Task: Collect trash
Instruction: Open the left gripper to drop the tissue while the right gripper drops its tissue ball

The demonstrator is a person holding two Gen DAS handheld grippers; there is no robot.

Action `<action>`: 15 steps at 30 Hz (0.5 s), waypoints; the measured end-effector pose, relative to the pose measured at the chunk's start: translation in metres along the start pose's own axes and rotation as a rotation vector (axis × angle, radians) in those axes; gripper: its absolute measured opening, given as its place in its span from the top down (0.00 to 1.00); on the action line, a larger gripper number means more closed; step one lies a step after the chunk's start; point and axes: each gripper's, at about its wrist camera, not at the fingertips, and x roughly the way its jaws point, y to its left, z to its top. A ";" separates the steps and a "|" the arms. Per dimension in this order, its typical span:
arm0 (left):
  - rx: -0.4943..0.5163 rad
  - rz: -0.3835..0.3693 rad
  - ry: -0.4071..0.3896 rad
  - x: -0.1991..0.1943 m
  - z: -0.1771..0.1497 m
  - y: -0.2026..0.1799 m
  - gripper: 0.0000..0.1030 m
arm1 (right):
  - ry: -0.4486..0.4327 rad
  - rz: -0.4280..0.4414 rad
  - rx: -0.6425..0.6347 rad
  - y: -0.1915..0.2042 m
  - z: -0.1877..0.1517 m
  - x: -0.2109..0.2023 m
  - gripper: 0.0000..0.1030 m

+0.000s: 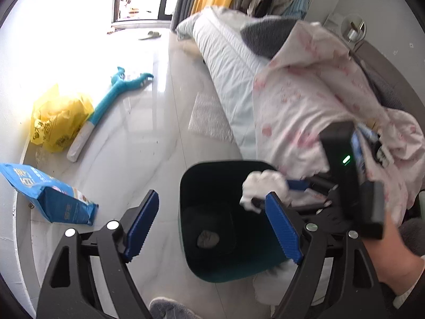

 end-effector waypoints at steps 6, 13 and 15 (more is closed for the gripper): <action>0.026 0.013 -0.108 -0.030 0.019 -0.013 0.18 | 0.046 0.007 0.006 0.004 -0.005 0.018 0.44; 0.034 -0.026 -0.221 -0.065 0.039 -0.034 0.17 | 0.090 0.008 0.020 0.000 -0.013 0.030 0.41; 0.036 -0.040 -0.247 -0.074 0.045 -0.041 0.17 | 0.095 0.011 0.017 0.000 -0.014 0.031 0.40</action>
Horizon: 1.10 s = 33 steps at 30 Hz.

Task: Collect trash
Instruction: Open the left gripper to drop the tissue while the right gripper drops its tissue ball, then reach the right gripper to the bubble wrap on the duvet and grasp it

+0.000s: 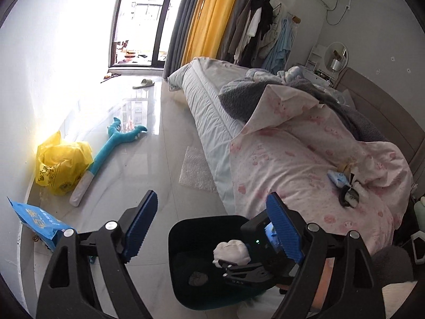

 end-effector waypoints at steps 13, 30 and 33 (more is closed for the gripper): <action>0.074 -0.035 -0.147 -0.036 0.035 -0.042 0.12 | -0.164 0.077 -0.064 0.001 -0.013 -0.058 0.23; 0.082 -0.072 -0.168 -0.016 0.046 -0.088 0.10 | -0.466 0.058 -0.044 -0.054 -0.037 -0.163 0.22; 0.078 -0.079 -0.155 -0.008 0.046 -0.096 0.10 | -0.507 0.043 -0.014 -0.075 -0.043 -0.178 0.22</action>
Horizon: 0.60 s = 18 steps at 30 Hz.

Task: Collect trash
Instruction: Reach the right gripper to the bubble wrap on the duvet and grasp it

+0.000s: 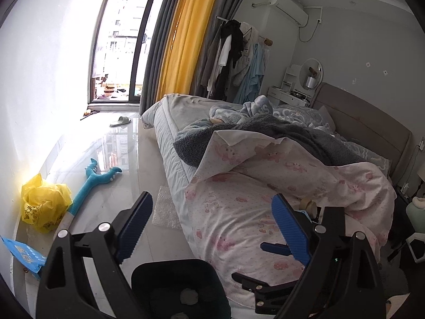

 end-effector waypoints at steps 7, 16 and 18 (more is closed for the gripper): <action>0.029 -0.021 0.024 0.019 -0.005 -0.025 0.10 | -0.075 -0.062 0.042 -0.045 -0.005 -0.035 0.22; 0.022 -0.065 0.094 0.054 -0.017 -0.051 0.10 | -0.127 -0.126 0.121 -0.101 -0.019 -0.067 0.22; 0.024 -0.066 0.111 0.060 -0.021 -0.055 0.10 | -0.139 -0.140 0.136 -0.112 -0.022 -0.073 0.22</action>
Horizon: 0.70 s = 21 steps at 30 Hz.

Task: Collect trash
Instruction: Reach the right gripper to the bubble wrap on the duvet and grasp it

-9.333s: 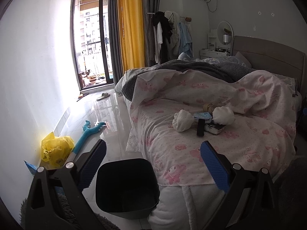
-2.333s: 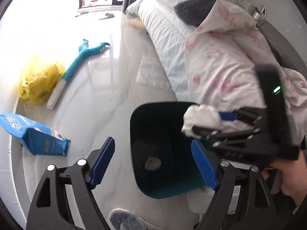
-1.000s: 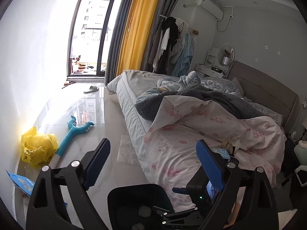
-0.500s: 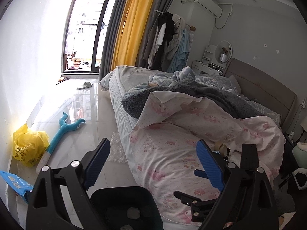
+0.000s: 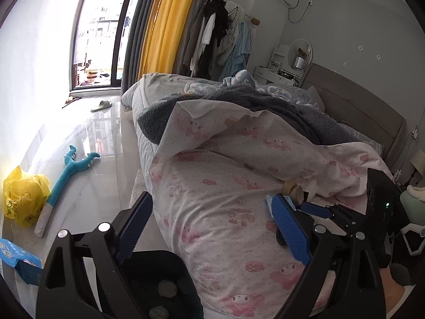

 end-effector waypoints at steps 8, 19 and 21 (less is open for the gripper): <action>0.007 -0.019 0.041 0.024 -0.010 -0.021 0.11 | -0.036 -0.050 0.077 -0.049 -0.006 -0.016 0.22; 0.073 -0.040 0.116 0.064 -0.029 -0.057 0.18 | -0.048 -0.100 0.166 -0.106 -0.026 -0.025 0.22; 0.085 -0.044 0.128 0.071 -0.033 -0.063 0.19 | -0.052 -0.089 0.192 -0.115 -0.029 -0.025 0.22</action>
